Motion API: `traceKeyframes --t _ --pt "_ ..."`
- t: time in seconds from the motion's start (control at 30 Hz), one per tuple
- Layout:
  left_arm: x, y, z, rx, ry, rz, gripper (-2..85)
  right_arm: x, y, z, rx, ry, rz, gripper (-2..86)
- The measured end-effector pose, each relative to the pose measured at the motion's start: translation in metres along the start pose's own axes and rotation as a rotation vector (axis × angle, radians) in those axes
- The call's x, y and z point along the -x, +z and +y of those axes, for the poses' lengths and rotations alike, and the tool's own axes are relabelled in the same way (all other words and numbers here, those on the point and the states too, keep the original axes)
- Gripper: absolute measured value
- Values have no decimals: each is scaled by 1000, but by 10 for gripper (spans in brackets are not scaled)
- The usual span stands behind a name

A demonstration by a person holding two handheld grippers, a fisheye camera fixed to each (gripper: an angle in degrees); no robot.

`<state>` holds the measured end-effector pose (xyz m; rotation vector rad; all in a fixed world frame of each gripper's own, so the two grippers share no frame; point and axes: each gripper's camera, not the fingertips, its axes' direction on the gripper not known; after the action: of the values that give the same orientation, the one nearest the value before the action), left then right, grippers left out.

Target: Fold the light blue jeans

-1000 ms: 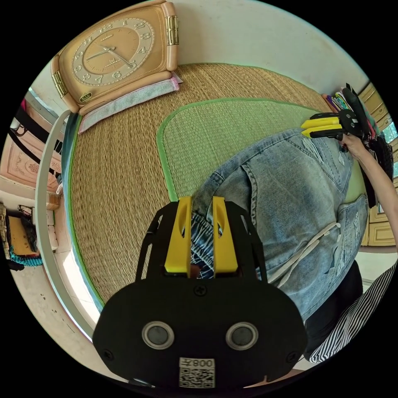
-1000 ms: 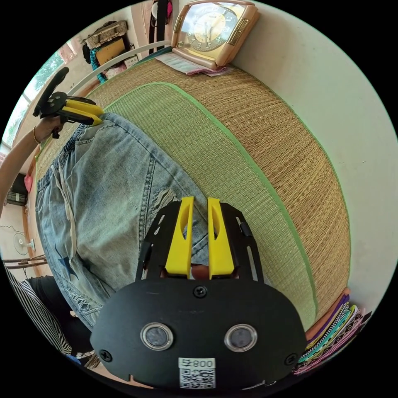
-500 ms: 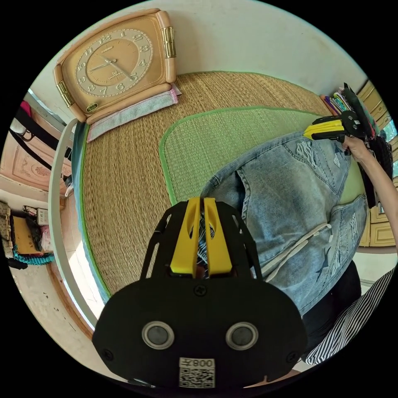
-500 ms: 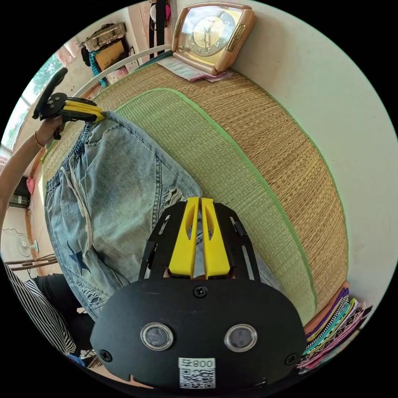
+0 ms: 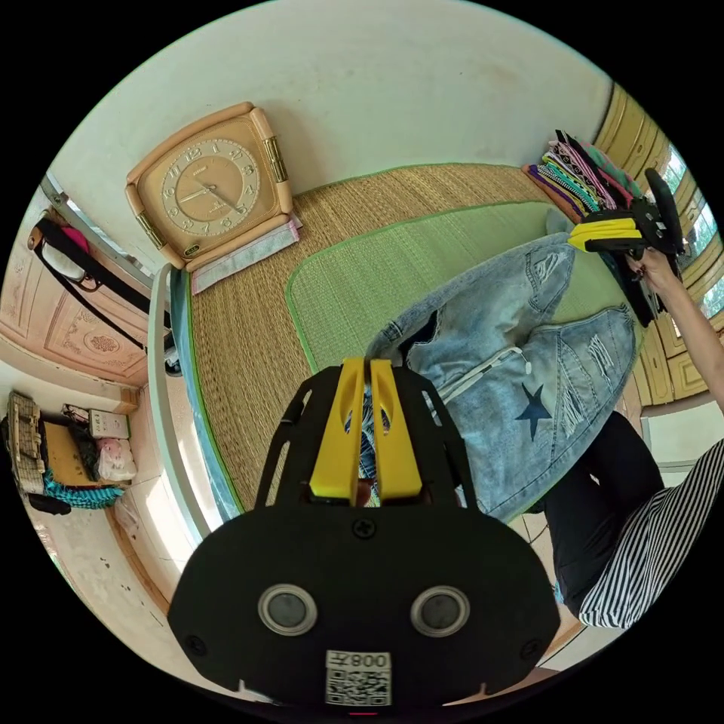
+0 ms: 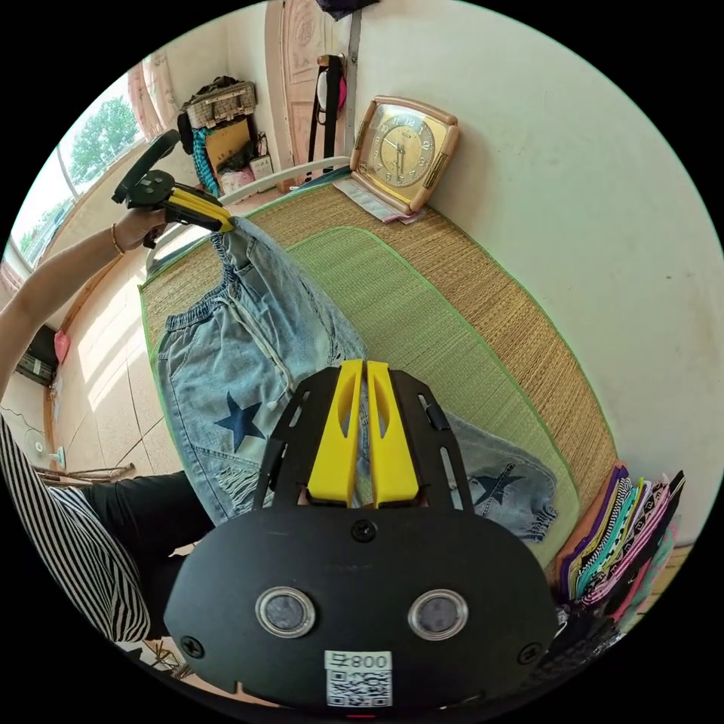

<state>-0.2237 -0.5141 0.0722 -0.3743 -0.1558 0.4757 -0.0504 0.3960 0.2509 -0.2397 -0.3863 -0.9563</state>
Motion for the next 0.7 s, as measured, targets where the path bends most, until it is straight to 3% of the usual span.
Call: traceKeyframes --t 0.3,0.7 --pt "-53 -2 96 33 95 30 10 102 -20 70 37 -110 -6 3" --pt "-96 74 178 238 185 20 9 171 64 115 237 -155 -104 5"
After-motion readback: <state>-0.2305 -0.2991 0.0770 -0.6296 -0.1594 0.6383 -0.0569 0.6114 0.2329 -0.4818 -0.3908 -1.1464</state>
